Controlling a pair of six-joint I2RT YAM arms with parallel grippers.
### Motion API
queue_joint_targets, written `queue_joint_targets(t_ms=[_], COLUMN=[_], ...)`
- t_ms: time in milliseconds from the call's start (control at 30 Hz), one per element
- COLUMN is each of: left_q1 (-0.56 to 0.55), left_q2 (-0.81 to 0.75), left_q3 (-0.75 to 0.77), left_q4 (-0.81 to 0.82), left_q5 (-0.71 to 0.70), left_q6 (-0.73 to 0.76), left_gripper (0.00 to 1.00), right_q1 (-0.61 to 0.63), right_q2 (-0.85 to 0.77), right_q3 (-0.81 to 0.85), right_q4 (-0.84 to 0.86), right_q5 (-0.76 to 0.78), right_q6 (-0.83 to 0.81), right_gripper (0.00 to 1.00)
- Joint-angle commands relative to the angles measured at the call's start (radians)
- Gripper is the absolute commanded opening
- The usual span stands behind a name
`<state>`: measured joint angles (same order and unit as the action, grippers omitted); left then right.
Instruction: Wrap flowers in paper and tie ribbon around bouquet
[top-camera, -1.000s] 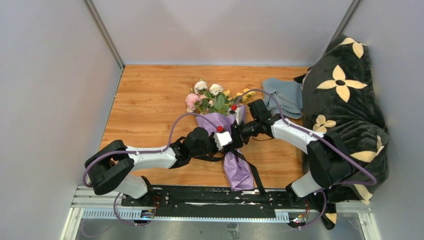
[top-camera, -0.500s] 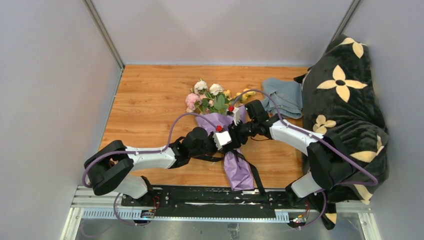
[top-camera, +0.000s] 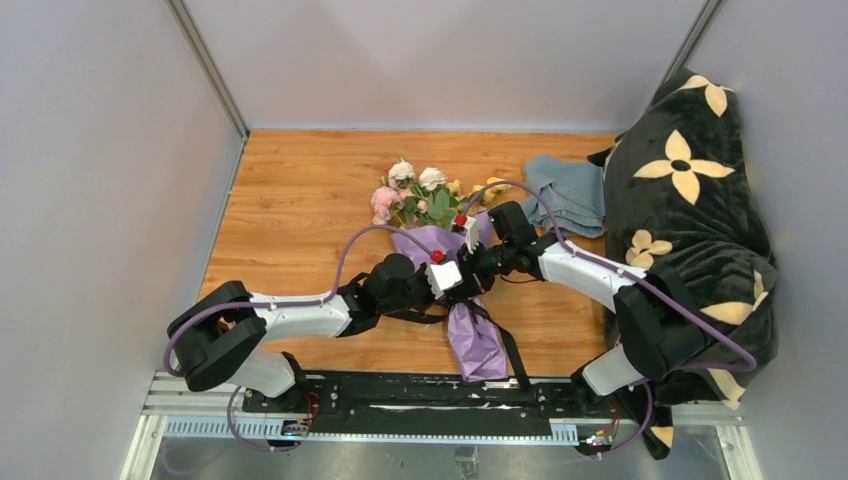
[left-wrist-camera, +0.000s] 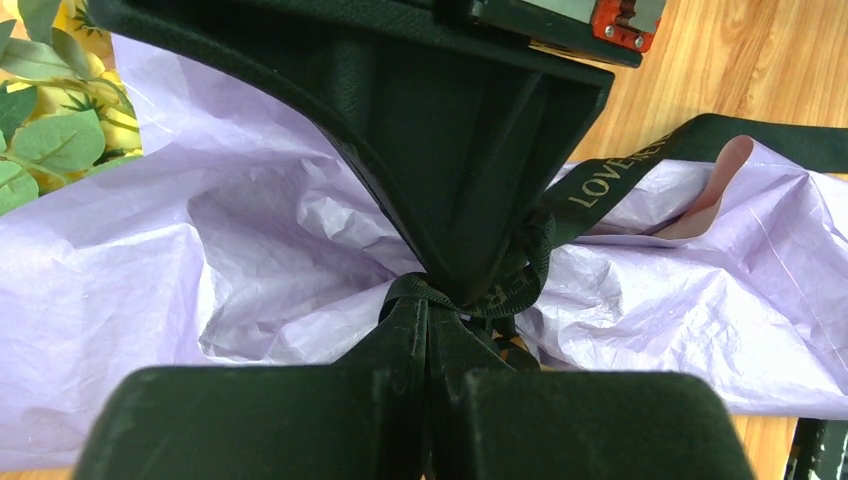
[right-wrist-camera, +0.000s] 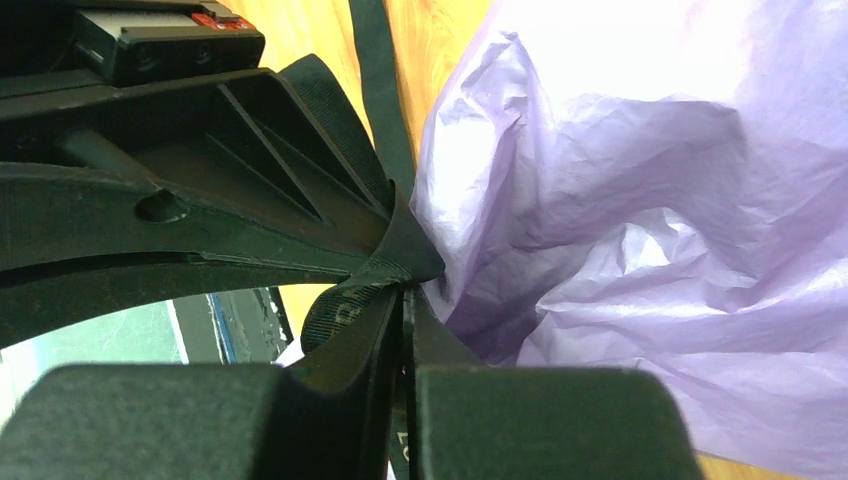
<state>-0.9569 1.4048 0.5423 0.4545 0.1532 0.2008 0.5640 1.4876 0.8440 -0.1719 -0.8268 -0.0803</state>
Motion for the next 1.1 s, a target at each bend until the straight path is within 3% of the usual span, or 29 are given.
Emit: queue_joint_targets(t_ms=[0, 67, 167, 433, 600, 733, 933, 1000, 1067], left_q1=[0.002, 0.001, 0.001, 0.023, 0.12, 0.147, 0.147, 0.147, 0.147], left_q2=[-0.022, -0.032, -0.058, -0.23, -0.234, -0.13, -0.105, -0.095, -0.102], left_q3=[-0.005, -0.009, -0.016, 0.002, -0.013, 0.064, 0.066, 0.073, 0.073], left_q4=[0.039, 0.039, 0.016, -0.319, -0.395, -0.519, -0.505, -0.502, -0.506], left_q5=[0.005, 0.005, 0.003, 0.053, 0.077, 0.136, 0.21, 0.209, 0.218], left_q6=[-0.008, 0.003, 0.044, 0.364, 0.545, 0.611, 0.688, 0.686, 0.686], left_gripper=[0.0, 0.0, 0.14, 0.68, 0.84, 0.86, 0.85, 0.7, 0.45], right_q1=[0.017, 0.015, 0.014, 0.014, 0.016, 0.016, 0.016, 0.015, 0.016], right_q2=[0.001, -0.006, -0.024, -0.068, -0.055, -0.056, -0.061, -0.062, -0.066], right_q3=[0.002, 0.002, -0.007, -0.009, 0.001, -0.001, -0.001, 0.0, -0.002], right_q4=[-0.01, -0.02, -0.023, -0.013, -0.015, -0.013, -0.014, -0.014, -0.018], right_q5=[-0.023, 0.002, 0.025, 0.051, 0.045, 0.05, 0.061, 0.065, 0.076], right_q6=[-0.007, -0.006, -0.001, 0.019, 0.02, 0.022, 0.026, 0.027, 0.028], right_gripper=[0.03, 0.0, 0.0, 0.0, 0.0, 0.0, 0.0, 0.0, 0.0])
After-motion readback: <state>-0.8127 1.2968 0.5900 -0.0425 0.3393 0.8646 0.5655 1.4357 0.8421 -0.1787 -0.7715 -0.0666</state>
